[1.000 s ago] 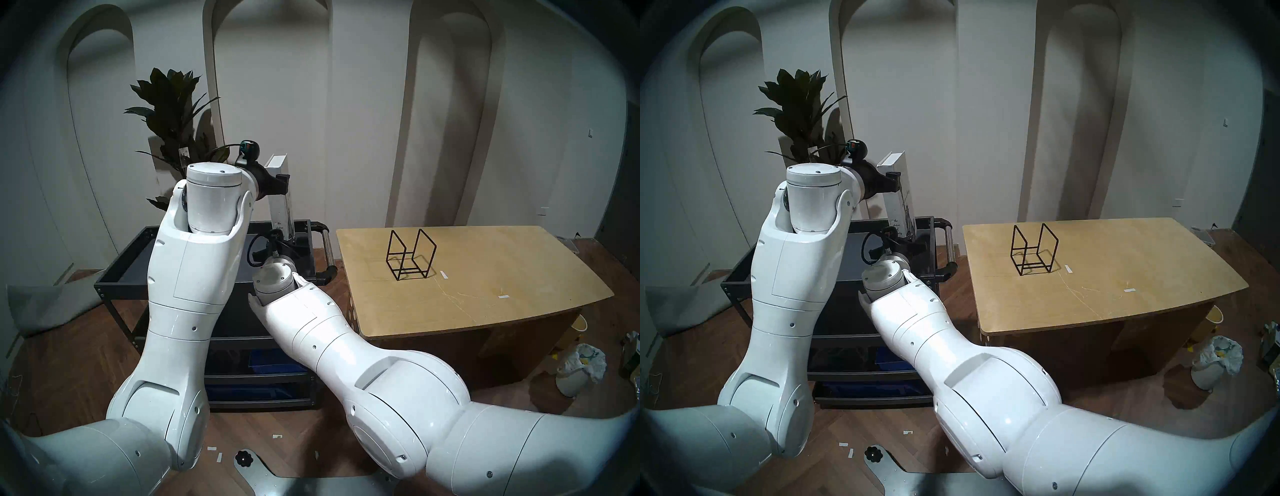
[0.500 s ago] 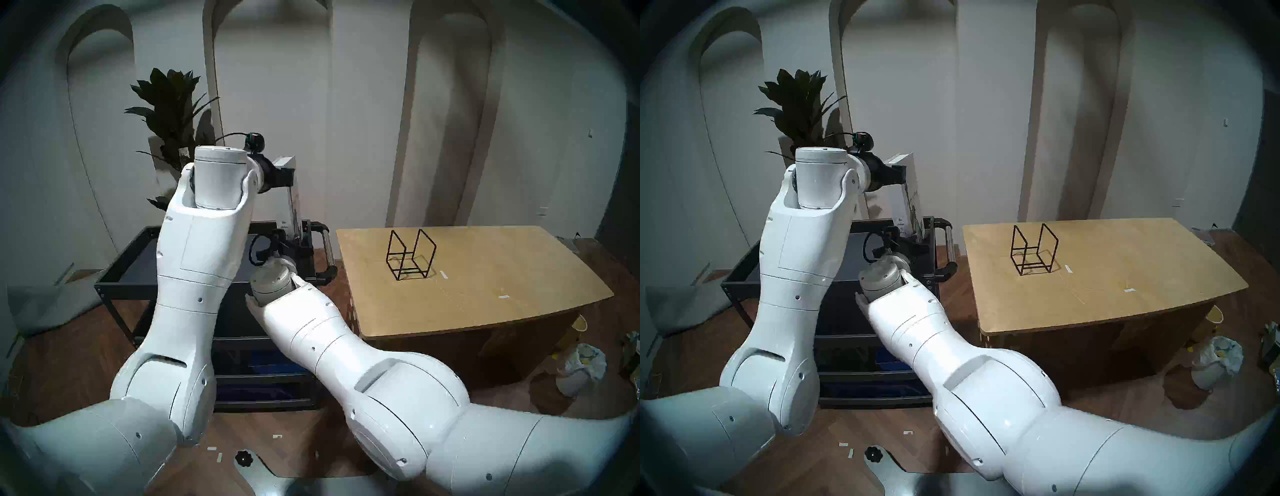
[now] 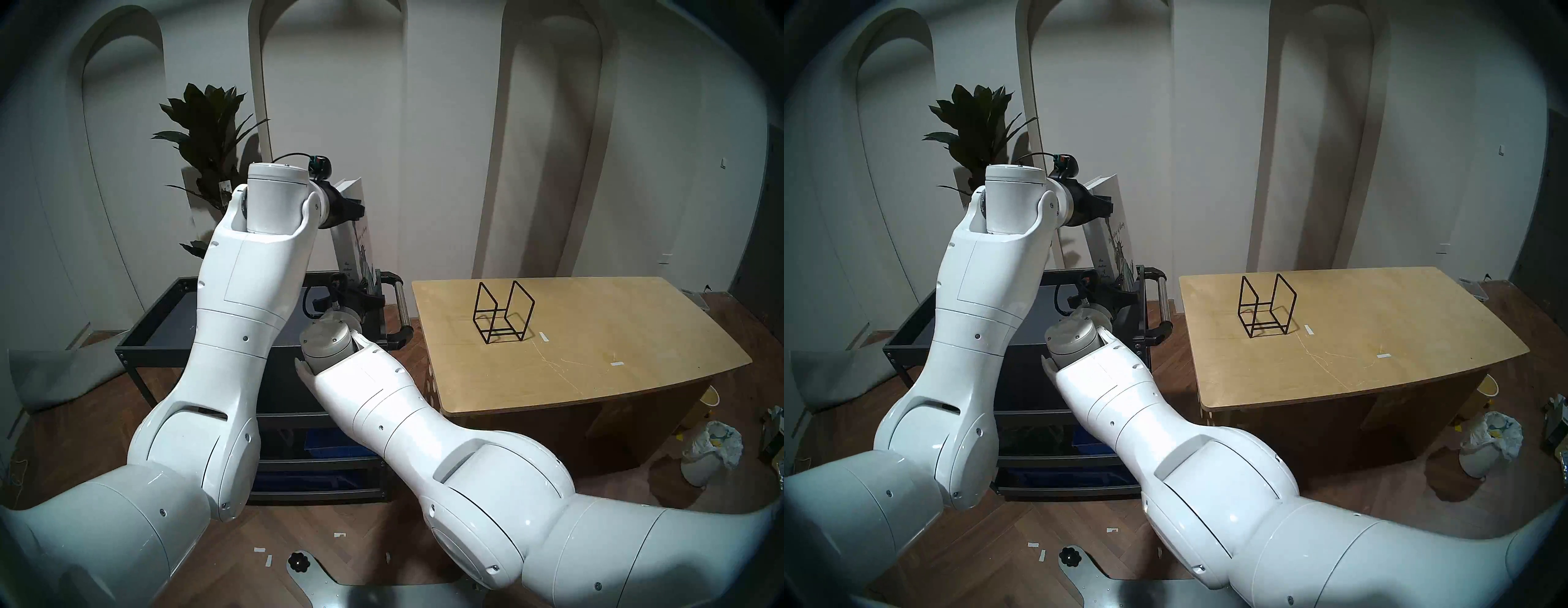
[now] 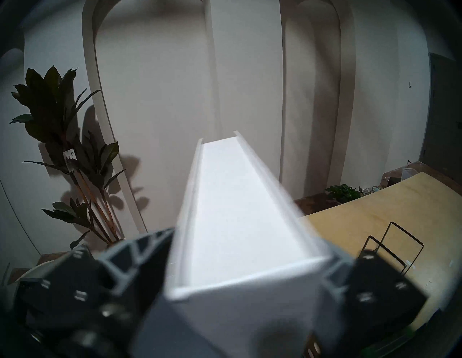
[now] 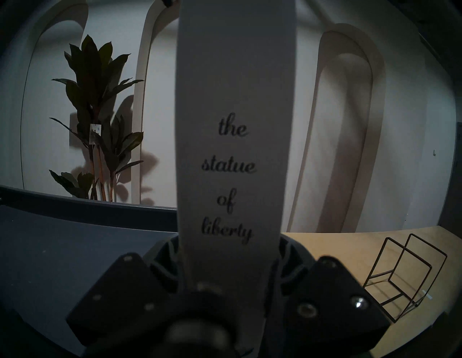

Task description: Transfer books between table and cart

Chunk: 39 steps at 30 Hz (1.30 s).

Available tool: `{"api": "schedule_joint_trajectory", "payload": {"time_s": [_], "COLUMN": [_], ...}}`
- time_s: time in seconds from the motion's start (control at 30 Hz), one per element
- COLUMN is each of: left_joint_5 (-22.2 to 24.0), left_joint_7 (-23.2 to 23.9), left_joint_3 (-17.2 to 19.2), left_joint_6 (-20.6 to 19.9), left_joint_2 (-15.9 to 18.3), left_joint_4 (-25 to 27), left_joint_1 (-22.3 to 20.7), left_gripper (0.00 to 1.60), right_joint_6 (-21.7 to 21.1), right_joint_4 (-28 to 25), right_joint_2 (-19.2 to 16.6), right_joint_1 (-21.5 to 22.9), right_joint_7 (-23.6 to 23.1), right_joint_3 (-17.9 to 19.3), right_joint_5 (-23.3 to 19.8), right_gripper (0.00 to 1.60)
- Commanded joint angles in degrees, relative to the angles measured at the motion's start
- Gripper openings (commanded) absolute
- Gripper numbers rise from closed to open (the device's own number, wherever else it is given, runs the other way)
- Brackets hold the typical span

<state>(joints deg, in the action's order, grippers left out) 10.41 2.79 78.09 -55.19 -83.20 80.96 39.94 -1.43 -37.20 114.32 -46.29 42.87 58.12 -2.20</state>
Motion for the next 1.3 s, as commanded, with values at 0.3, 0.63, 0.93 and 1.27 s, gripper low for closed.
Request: {"api": "schedule_joint_trajectory", "payload": {"time_s": [0.3,0.63,0.93,1.27], "left_joint_5": [5.7,9.5,13.9,17.0], "left_joint_7": [-2.2,-5.0,-6.3,-8.1], "left_joint_3": [-2.1,-3.2,-4.0,-5.1], "left_joint_6": [0.2,0.2,0.2,0.2], "left_joint_2": [1.8,2.9,4.3,4.6], "left_joint_4": [-4.9,-6.0,-6.9,-8.1], "left_joint_1": [-8.5,-10.4,-11.9,-12.3], "left_gripper": [0.00,0.00,0.00,0.00], "right_joint_6": [0.4,0.1,0.1,0.2], "right_joint_4": [-2.5,-3.9,-6.7,-9.2], "right_joint_2": [0.7,0.7,0.7,0.5], "right_joint_1": [0.9,1.2,-0.4,-2.1], "right_joint_7": [4.4,4.9,1.9,-2.4], "right_joint_3": [-0.5,-1.3,-4.0,-9.7], "right_joint_5": [-0.5,-0.7,-3.0,-7.8], "right_gripper": [0.00,1.60,1.60,1.60]}}
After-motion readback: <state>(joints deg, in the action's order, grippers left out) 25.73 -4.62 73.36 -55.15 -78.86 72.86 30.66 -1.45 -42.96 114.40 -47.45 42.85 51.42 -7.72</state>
